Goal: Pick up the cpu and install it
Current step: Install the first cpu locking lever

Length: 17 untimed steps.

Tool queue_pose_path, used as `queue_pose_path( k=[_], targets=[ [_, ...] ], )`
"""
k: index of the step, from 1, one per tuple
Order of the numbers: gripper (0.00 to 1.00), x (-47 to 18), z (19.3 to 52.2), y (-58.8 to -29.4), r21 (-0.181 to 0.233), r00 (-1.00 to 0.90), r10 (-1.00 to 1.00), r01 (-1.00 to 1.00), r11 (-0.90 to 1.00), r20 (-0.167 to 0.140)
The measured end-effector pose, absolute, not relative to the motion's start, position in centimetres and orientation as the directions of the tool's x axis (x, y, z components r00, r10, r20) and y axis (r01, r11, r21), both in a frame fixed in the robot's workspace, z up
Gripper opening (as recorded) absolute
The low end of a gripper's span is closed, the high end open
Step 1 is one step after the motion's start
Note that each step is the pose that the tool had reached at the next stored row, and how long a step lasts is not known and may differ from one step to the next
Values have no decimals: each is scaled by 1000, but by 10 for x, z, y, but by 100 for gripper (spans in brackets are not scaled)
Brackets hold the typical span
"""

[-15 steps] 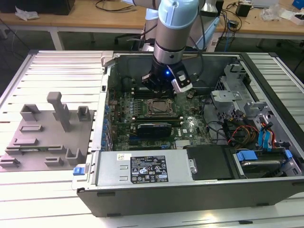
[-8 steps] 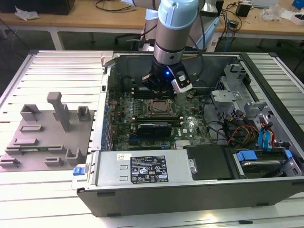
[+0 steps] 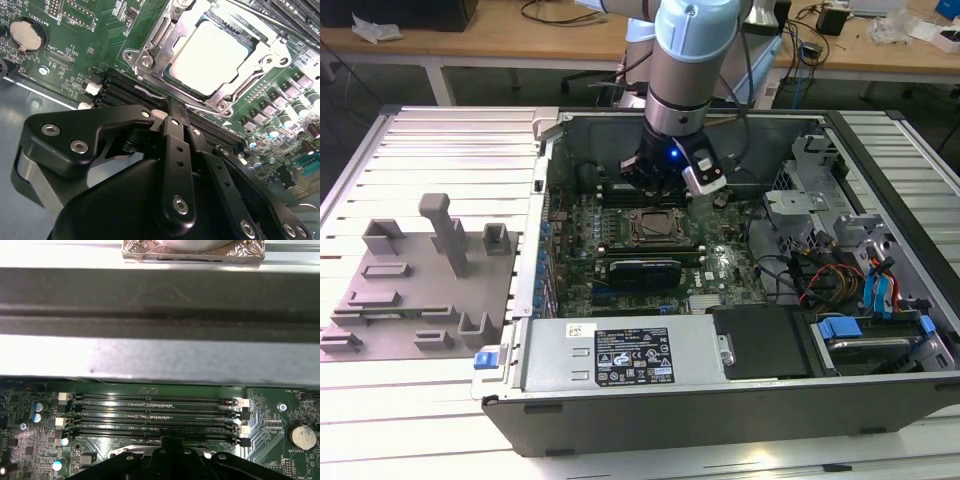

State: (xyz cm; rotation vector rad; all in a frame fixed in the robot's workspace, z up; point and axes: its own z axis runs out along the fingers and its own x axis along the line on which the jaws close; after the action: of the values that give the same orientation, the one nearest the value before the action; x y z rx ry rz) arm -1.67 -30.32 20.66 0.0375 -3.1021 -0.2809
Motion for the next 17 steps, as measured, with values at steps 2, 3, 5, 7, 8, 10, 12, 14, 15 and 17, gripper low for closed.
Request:
queue_pose_path(
  k=[2, 3, 5, 7, 8, 10, 12, 14, 15, 17],
  targets=[
    [11, -16, 207, -303, 180, -999, -26, -21, 983, 24],
    [11, -16, 207, -303, 180, -999, -26, -21, 983, 24],
    [11, -16, 207, -302, 180, -999, -25, -20, 984, 24],
    [11, -16, 207, -301, 180, -999, -24, -19, 984, 24],
    [11, -16, 207, -301, 180, -999, -24, -19, 984, 24],
    [11, -16, 207, -301, 180, -999, -24, -19, 984, 24],
    [11, -16, 207, -301, 180, -999, -23, -19, 984, 24],
    [11, -15, 207, -301, 180, -999, -23, -18, 984, 24],
    [11, -15, 207, -301, 180, -999, -23, -19, 984, 24],
    [11, -14, 206, -301, 180, -999, -23, -19, 984, 24]
  ],
)
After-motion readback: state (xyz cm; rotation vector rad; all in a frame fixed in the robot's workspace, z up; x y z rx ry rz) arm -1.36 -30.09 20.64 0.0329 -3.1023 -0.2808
